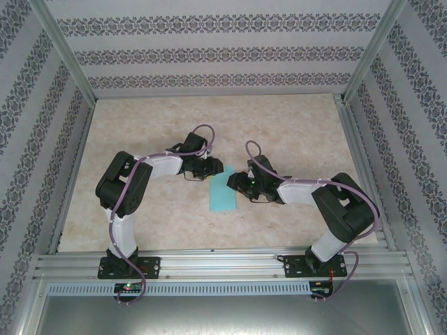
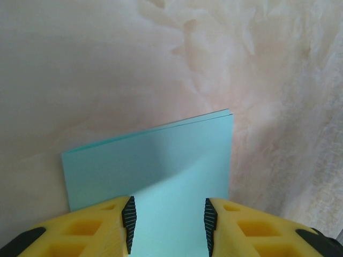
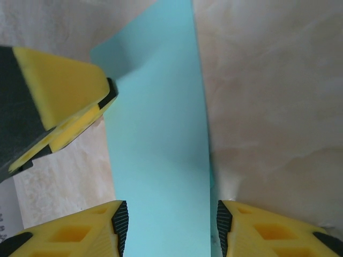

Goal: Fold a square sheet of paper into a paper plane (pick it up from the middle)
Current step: Third fold the triangle at the center of the table.

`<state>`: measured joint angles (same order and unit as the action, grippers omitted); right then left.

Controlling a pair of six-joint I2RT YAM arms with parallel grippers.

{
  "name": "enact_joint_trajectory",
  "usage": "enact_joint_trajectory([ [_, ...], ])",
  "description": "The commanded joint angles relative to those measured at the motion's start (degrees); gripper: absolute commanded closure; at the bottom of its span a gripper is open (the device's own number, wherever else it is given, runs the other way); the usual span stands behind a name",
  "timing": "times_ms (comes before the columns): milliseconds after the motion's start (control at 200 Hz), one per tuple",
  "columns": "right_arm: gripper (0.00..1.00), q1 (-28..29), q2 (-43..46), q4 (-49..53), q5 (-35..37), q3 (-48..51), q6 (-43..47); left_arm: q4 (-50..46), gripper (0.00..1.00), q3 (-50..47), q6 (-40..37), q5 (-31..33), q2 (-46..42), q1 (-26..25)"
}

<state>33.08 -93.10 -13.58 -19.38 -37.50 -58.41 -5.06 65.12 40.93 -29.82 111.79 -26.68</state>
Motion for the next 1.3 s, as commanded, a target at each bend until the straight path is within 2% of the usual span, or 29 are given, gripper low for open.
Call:
enact_joint_trajectory([
  [0,0.5,-0.7,0.3,-0.6,1.5,0.1,-2.1,-0.8,0.57,-1.4,-1.1,0.3,-1.2,-0.5],
  [260,0.52,-0.6,-2.0,-4.5,-1.9,1.5,-4.5,-0.6,0.57,-1.6,-0.7,0.2,-1.3,-0.5],
  [440,0.58,-0.6,-2.5,-7.5,-2.9,2.1,-5.4,-0.6,0.57,-1.3,-0.6,-0.1,-1.5,-0.5],
  [844,0.58,-2.3,-3.3,-12.6,-5.1,2.0,-6.9,-0.4,0.53,-0.8,-1.2,-2.0,-2.7,-0.5],
  [934,0.59,-2.6,-4.7,-14.1,-7.2,1.5,-6.8,-2.6,0.49,-0.7,-3.5,-1.6,-5.4,-0.5],
  [1134,0.66,-3.2,-7.1,-15.5,-9.9,0.9,-6.1,-6.3,0.38,-5.5,-8.6,0.7,-17.8,-0.5],
  [1299,0.69,-4.3,-8.3,-15.8,-12.5,-0.2,-4.4,-7.8,0.36,-12.5,-11.0,0.8,-27.0,-2.8],
])
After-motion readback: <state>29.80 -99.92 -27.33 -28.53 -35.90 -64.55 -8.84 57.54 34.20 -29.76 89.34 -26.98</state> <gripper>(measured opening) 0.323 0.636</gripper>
